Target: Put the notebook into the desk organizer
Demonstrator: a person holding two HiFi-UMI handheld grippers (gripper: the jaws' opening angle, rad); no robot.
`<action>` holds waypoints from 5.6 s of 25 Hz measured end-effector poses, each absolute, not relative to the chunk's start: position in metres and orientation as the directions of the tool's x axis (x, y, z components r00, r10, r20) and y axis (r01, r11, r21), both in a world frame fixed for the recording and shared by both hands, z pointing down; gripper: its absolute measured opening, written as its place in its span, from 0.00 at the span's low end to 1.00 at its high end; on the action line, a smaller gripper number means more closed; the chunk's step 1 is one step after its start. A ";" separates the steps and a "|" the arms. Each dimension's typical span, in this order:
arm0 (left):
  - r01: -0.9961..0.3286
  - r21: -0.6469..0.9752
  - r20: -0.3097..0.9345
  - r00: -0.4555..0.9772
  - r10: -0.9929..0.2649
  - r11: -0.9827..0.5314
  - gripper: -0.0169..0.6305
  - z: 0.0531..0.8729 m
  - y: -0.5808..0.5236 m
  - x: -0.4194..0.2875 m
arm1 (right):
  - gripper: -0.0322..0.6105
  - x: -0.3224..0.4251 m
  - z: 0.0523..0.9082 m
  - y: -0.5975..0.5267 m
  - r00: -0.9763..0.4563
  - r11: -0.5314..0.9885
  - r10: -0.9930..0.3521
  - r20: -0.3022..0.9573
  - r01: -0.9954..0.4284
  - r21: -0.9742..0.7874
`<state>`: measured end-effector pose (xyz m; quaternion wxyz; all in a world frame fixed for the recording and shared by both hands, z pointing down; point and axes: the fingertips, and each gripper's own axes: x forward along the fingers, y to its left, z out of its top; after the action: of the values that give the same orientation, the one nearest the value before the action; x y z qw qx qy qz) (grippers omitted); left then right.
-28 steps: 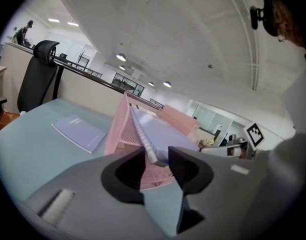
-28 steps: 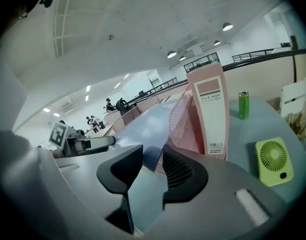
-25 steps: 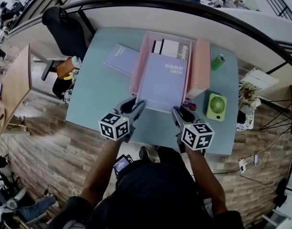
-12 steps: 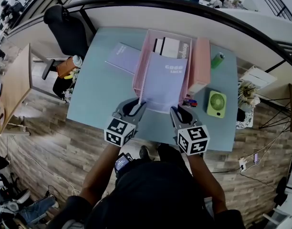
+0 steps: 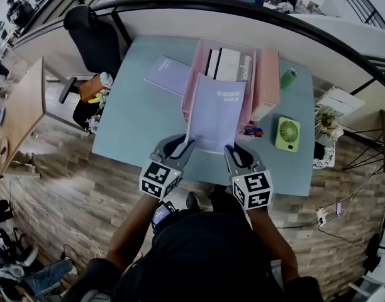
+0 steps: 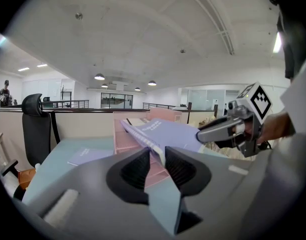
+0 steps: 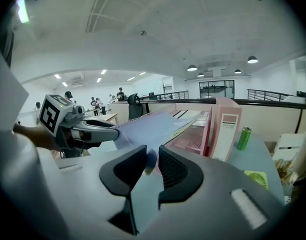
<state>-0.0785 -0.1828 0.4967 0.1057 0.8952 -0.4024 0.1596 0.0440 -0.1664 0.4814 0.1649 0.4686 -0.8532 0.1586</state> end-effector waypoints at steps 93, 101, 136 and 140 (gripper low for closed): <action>-0.815 0.211 0.626 0.537 -0.565 -0.540 0.26 0.671 -0.033 -0.111 | 0.16 0.016 0.666 -0.020 -0.524 0.444 -0.605 0.600 -0.847 -0.293; -0.834 0.215 0.670 0.504 -0.544 -0.508 0.26 0.700 -0.033 -0.114 | 0.20 0.032 0.717 -0.011 -0.505 0.287 -0.552 0.663 -0.862 -0.418; -0.838 0.212 0.664 0.501 -0.555 -0.502 0.23 0.714 -0.081 -0.099 | 0.12 0.034 0.716 -0.067 -0.532 0.278 -0.556 0.638 -0.843 -0.461; -0.849 0.224 0.669 0.491 -0.558 -0.479 0.23 0.720 -0.096 -0.101 | 0.12 0.034 0.719 -0.089 -0.530 0.285 -0.553 0.643 -0.846 -0.451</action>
<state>-0.1006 -0.0962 0.7198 0.2754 0.8183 -0.4299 0.2641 0.0341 -0.0892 0.7194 0.1849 0.4482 -0.7800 0.3955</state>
